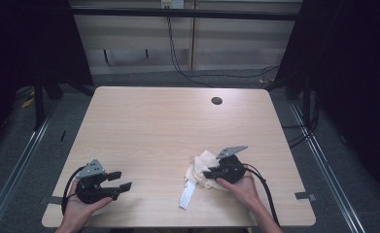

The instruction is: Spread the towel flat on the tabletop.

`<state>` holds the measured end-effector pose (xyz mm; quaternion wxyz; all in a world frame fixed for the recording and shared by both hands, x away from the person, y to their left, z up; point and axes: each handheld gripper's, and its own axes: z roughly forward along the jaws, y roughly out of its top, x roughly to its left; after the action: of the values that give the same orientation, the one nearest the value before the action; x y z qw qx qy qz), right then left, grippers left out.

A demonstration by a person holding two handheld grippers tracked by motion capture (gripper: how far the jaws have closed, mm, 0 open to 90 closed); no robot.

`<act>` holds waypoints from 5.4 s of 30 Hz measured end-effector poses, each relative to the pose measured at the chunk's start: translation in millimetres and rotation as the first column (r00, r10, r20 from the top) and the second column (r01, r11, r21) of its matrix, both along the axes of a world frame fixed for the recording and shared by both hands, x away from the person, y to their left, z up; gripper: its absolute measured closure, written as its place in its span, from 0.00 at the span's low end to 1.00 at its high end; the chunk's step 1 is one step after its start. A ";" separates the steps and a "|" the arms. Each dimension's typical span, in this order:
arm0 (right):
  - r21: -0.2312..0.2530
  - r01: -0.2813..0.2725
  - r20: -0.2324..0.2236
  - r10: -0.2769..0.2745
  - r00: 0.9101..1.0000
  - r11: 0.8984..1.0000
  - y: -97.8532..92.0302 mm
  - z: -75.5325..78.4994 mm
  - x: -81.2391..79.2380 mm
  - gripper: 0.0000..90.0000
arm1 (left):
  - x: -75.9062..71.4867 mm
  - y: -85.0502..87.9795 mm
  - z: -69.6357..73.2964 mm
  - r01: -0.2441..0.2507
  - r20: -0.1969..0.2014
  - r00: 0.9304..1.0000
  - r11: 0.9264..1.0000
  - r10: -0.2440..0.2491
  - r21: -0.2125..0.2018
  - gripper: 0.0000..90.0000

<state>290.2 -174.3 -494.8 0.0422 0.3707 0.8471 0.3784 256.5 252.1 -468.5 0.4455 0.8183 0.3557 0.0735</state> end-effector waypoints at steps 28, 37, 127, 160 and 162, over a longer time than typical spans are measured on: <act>0.056 -0.138 0.050 0.135 0.990 0.989 46.9 12.3 -21.1 0.57 | -1.1 1.5 -0.1 0.001 0.010 1.000 1.000 -0.002 0.020 0.41; 0.109 -0.172 0.104 0.161 0.981 0.979 46.7 36.7 -42.3 0.79 | -1.4 1.8 0.2 -0.006 0.012 1.000 1.000 0.006 0.021 0.40; 0.074 0.046 0.146 -0.057 0.988 0.996 -13.3 28.6 12.1 0.97 | 2.5 -145.6 -12.1 0.497 0.013 0.866 0.865 -0.499 0.071 0.68; 0.104 0.042 0.112 -0.054 0.992 0.994 -11.1 25.9 11.2 0.97 | 15.7 -130.8 -10.3 0.443 -0.033 0.895 0.896 -0.444 -0.026 0.91; 0.106 0.040 0.112 -0.052 0.992 0.994 -11.0 27.3 10.7 0.97 | 16.4 -128.7 -5.2 0.441 -0.017 0.897 0.897 -0.442 -0.029 0.93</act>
<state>300.9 -185.3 -467.5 0.0803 0.3696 0.8137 0.4413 272.9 123.4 -473.7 0.4564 0.8730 0.1667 -0.0430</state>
